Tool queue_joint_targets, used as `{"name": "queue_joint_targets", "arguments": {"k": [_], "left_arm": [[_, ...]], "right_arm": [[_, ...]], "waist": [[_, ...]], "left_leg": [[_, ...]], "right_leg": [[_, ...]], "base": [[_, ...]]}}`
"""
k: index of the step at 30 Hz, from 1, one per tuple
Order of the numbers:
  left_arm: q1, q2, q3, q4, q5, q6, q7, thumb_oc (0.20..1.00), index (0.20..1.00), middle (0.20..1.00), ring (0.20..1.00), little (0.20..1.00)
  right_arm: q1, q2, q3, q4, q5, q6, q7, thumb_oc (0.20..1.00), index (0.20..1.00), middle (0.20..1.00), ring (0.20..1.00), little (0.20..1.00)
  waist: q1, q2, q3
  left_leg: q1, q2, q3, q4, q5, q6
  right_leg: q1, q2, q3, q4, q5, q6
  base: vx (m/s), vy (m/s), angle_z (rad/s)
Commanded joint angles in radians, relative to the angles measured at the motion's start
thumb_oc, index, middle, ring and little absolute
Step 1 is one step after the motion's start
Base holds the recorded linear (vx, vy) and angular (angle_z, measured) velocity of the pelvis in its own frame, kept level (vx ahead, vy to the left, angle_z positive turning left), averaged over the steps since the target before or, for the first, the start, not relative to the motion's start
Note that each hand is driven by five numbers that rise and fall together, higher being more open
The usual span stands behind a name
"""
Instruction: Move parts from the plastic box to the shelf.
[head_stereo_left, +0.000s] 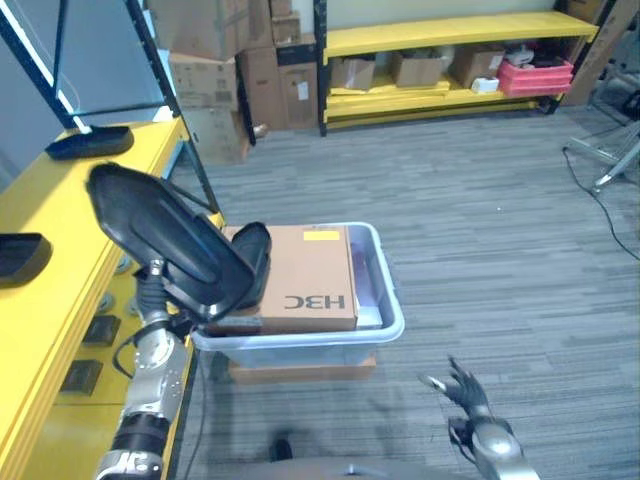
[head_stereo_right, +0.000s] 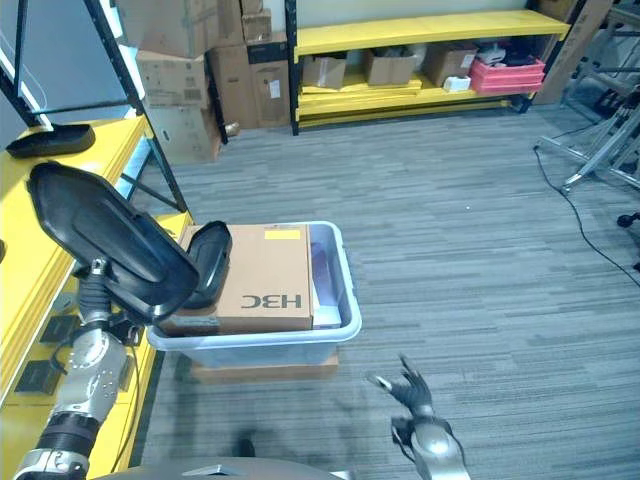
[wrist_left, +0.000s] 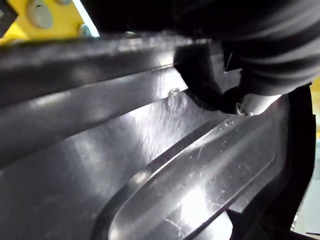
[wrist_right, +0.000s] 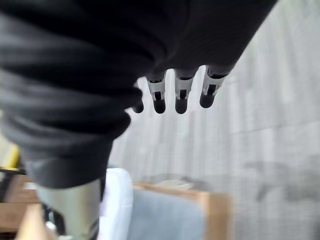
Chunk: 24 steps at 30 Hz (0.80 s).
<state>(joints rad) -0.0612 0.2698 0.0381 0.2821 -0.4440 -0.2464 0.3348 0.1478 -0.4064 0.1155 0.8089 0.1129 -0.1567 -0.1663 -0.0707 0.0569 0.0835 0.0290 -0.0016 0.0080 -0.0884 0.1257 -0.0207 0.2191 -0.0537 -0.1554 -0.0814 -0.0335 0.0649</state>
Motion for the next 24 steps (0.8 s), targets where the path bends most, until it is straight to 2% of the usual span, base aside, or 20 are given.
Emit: {"name": "queue_joint_targets", "arguments": {"k": [1, 2, 3, 6, 8, 10, 11, 12, 13, 14, 15, 16, 17, 18, 19, 21, 22, 23, 24], "left_arm": [[-0.114, 0.053, 0.017, -0.079, 0.092, -0.117, -0.027, 0.2, 0.2, 0.2, 0.2, 0.2], [-0.111, 0.059, 0.019, -0.106, 0.097, -0.119, -0.039, 0.2, 0.2, 0.2, 0.2, 0.2], [-0.12, 0.069, 0.018, -0.166, 0.114, -0.127, -0.06, 0.2, 0.2, 0.2, 0.2, 0.2], [-0.131, 0.091, 0.032, -0.227, 0.162, -0.135, -0.065, 0.2, 0.2, 0.2, 0.2, 0.2], [-0.11, 0.092, 0.039, -0.265, 0.196, -0.134, -0.065, 0.2, 0.2, 0.2, 0.2, 0.2], [-0.092, 0.115, 0.044, -0.313, 0.258, -0.131, -0.053, 0.2, 0.2, 0.2, 0.2, 0.2], [-0.091, 0.127, 0.042, -0.348, 0.277, -0.125, -0.051, 0.2, 0.2, 0.2, 0.2, 0.2], [-0.093, 0.155, 0.04, -0.384, 0.327, -0.113, -0.039, 0.2, 0.2, 0.2, 0.2, 0.2], [-0.089, 0.181, 0.04, -0.402, 0.376, -0.112, -0.025, 0.2, 0.2, 0.2, 0.2, 0.2], [-0.091, 0.212, 0.031, -0.428, 0.412, -0.11, -0.019, 0.2, 0.2, 0.2, 0.2, 0.2], [-0.09, 0.228, 0.028, -0.445, 0.434, -0.109, -0.014, 0.2, 0.2, 0.2, 0.2, 0.2], [-0.09, 0.244, 0.022, -0.459, 0.451, -0.11, -0.01, 0.2, 0.2, 0.2, 0.2, 0.2], [-0.111, 0.251, -0.014, -0.457, 0.422, -0.129, -0.011, 0.2, 0.2, 0.2, 0.2, 0.2], [-0.131, 0.251, -0.035, -0.444, 0.402, -0.132, -0.015, 0.2, 0.2, 0.2, 0.2, 0.2], [-0.131, 0.251, -0.035, -0.444, 0.402, -0.132, -0.015, 0.2, 0.2, 0.2, 0.2, 0.2], [-0.159, 0.237, -0.076, -0.412, 0.371, -0.136, -0.018, 0.2, 0.2, 0.2, 0.2, 0.2], [-0.156, 0.229, -0.085, -0.402, 0.354, -0.131, -0.028, 0.2, 0.2, 0.2, 0.2, 0.2], [-0.15, 0.224, -0.089, -0.4, 0.358, -0.133, -0.029, 0.2, 0.2, 0.2, 0.2, 0.2], [-0.137, 0.215, -0.078, -0.405, 0.376, -0.132, -0.015, 0.2, 0.2, 0.2, 0.2, 0.2]], "right_arm": [[-0.099, 0.019, 0.01, 0.025, -0.056, -0.012, -0.039, 1.0, 1.0, 1.0, 1.0, 1.0], [-0.104, 0.021, 0.008, 0.074, -0.049, -0.001, -0.025, 1.0, 1.0, 1.0, 1.0, 1.0], [-0.106, 0.029, 0.038, 0.148, -0.076, 0.02, 0.009, 1.0, 1.0, 1.0, 1.0, 1.0], [-0.121, 0.051, 0.087, 0.299, -0.135, 0.051, 0.047, 1.0, 1.0, 1.0, 1.0, 1.0], [-0.121, 0.074, 0.095, 0.359, -0.16, 0.067, 0.055, 1.0, 1.0, 1.0, 1.0, 1.0], [-0.129, 0.08, 0.115, 0.419, -0.226, 0.085, 0.066, 1.0, 1.0, 1.0, 1.0, 1.0], [-0.13, 0.084, 0.109, 0.434, -0.24, 0.085, 0.052, 1.0, 1.0, 1.0, 1.0, 1.0], [-0.127, 0.092, 0.093, 0.43, -0.229, 0.088, 0.045, 1.0, 1.0, 1.0, 1.0, 1.0], [-0.122, 0.102, 0.075, 0.422, -0.205, 0.087, 0.043, 1.0, 1.0, 1.0, 1.0, 1.0], [-0.127, 0.107, 0.065, 0.417, -0.187, 0.083, 0.036, 1.0, 1.0, 1.0, 1.0, 1.0], [-0.131, 0.113, 0.062, 0.417, -0.178, 0.081, 0.034, 1.0, 1.0, 1.0, 1.0, 1.0], [-0.14, 0.116, 0.069, 0.413, -0.174, 0.08, 0.027, 1.0, 1.0, 1.0, 1.0, 1.0], [-0.161, 0.116, 0.096, 0.411, -0.167, 0.076, 0.023, 1.0, 1.0, 1.0, 1.0, 1.0], [-0.166, 0.112, 0.11, 0.409, -0.16, 0.074, 0.022, 1.0, 1.0, 1.0, 1.0, 1.0], [-0.166, 0.112, 0.11, 0.409, -0.16, 0.074, 0.022, 1.0, 1.0, 1.0, 1.0, 1.0], [-0.154, 0.106, 0.128, 0.407, -0.144, 0.069, 0.021, 1.0, 1.0, 1.0, 1.0, 1.0], [-0.14, 0.111, 0.128, 0.407, -0.126, 0.066, 0.024, 1.0, 1.0, 1.0, 1.0, 1.0], [-0.136, 0.119, 0.12, 0.413, -0.112, 0.065, 0.019, 1.0, 1.0, 1.0, 1.0, 1.0], [-0.142, 0.122, 0.103, 0.424, -0.096, 0.07, 0.015, 1.0, 1.0, 1.0, 1.0, 1.0]], "waist": [[0.037, -0.013, 0.019], [0.046, -0.013, 0.025], [0.057, -0.018, 0.038], [0.078, -0.022, 0.043], [0.098, -0.022, 0.029], [0.127, -0.033, 0.012], [0.136, -0.039, 0.006], [0.135, -0.05, 0.007], [0.125, -0.053, 0.019], [0.112, -0.06, 0.037], [0.101, -0.055, 0.048], [0.093, -0.052, 0.058], [0.073, -0.045, 0.066], [0.068, -0.038, 0.068], [0.068, -0.037, 0.068], [0.049, -0.038, 0.076], [0.043, -0.041, 0.071], [0.046, -0.046, 0.069], [0.058, -0.043, 0.069]], "left_leg": [[0.032, 0.096, -0.029, 0.033, -0.044, -0.116], [0.003, 0.088, -0.021, 0.043, -0.031, -0.118], [-0.059, 0.086, 0.071, 0.068, -0.007, -0.111], [-0.098, 0.106, 0.223, 0.09, -0.002, -0.086], [-0.094, 0.095, 0.22, 0.08, -0.01, -0.076], [-0.082, 0.058, 0.179, 0.068, -0.032, -0.057], [-0.07, 0.045, 0.171, 0.05, -0.036, -0.044], [-0.051, 0.023, 0.154, 0.023, -0.044, -0.02], [-0.033, 0.007, 0.127, 0.014, -0.054, -0.002], [-0.024, -0.006, 0.107, 0.008, -0.061, 0.012], [-0.021, 0.003, 0.094, 0.001, -0.062, 0.013], [-0.022, 0.01, 0.079, 0.001, -0.069, 0.01], [-0.024, 0.011, 0.015, 0.001, -0.066, 0.002], [-0.033, 0.01, -0.023, 0.001, -0.058, -0.005], [-0.033, 0.011, -0.023, 0.001, -0.058, -0.005], [-0.044, -0.004, -0.104, 0.001, -0.061, -0.011], [-0.062, -0.007, -0.14, 0.001, -0.043, -0.013], [-0.066, -0.007, -0.146, 0.001, -0.047, -0.022], [-0.081, -0.009, -0.145, 0.001, -0.045, -0.034]], "right_leg": [[-0.077, -0.072, -0.055, 0.069, 0.002, 0.049], [-0.078, -0.083, -0.089, 0.066, 0.004, 0.051], [-0.077, -0.103, -0.159, 0.061, 0.01, 0.056], [-0.07, -0.119, -0.243, 0.065, 0.007, 0.064], [-0.031, -0.126, -0.291, 0.058, -0.006, 0.066], [-0.012, -0.15, -0.327, 0.096, -0.02, 0.075], [-0.022, -0.168, -0.344, 0.169, -0.026, 0.081], [-0.064, -0.209, -0.348, 0.302, -0.014, 0.095], [-0.108, -0.232, -0.317, 0.415, 0.042, 0.11], [-0.175, -0.245, -0.259, 0.521, 0.077, 0.127], [-0.229, -0.222, -0.195, 0.572, 0.086, 0.129], [-0.277, -0.173, -0.115, 0.578, 0.063, 0.122], [-0.335, -0.037, 0.051, 0.497, -0.048, 0.087], [-0.332, -0.007, 0.107, 0.427, -0.066, 0.069], [-0.332, -0.006, 0.106, 0.425, -0.065, 0.068], [-0.325, 0.028, 0.248, 0.316, -0.07, 0.047], [-0.296, 0.051, 0.304, 0.28, -0.065, 0.038], [-0.289, 0.043, 0.284, 0.254, -0.063, 0.028], [-0.276, 0.019, 0.239, 0.206, -0.039, 0.032]], "base": [[-0.07, 0.054, 0.38], [-0.14, 0.068, 0.85], [-0.15, 0.052, 1.15], [-0.04, 0.043, 1.78], [0.13, 0.092, 1.19], [0.19, 0.165, 0.97], [0.19, 0.202, 0.92], [0.17, 0.182, 0.89], [0.13, 0.164, 1.06], [0.07, 0.112, 1.15], [0.01, 0.034, 0.93], [0.08, -0.084, 1.19], [0.14, -0.136, 0.92], [0.14, -0.113, 1.13], [0.06, -0.098, 0.92], [0.03, -0.176, 1.14], [0.04, -0.24, 1.72], [-0.04, -0.242, 1.96], [-0.1, -0.329, 1.99]]}}
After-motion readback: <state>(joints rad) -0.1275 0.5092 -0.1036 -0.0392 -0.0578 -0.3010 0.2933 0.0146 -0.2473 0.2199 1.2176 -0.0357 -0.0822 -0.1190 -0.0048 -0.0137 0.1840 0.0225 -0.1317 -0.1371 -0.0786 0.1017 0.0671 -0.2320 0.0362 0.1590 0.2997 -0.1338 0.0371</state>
